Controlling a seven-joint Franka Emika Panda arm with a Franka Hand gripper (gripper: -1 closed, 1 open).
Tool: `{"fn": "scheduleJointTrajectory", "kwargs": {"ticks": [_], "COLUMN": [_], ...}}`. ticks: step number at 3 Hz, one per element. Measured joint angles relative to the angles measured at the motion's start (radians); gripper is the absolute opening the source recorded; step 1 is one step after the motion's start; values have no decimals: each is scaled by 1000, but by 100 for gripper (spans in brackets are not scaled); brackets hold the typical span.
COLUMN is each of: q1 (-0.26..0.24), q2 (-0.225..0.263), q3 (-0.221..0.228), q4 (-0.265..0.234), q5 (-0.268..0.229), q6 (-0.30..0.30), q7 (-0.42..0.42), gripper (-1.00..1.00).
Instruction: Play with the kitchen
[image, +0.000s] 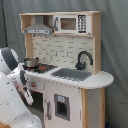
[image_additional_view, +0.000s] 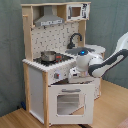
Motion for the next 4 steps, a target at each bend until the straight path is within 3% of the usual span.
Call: {"fn": "scheduleJointTrajectory", "kwargs": {"ticks": [2,4], "q1": [-123,-139], "q2": [-2,-4], "q3": [141,229], "q4": [3,20], "q5": [1,1], "q6": [102,193], "q7": [64,221], "gripper": [-100,-100]}}
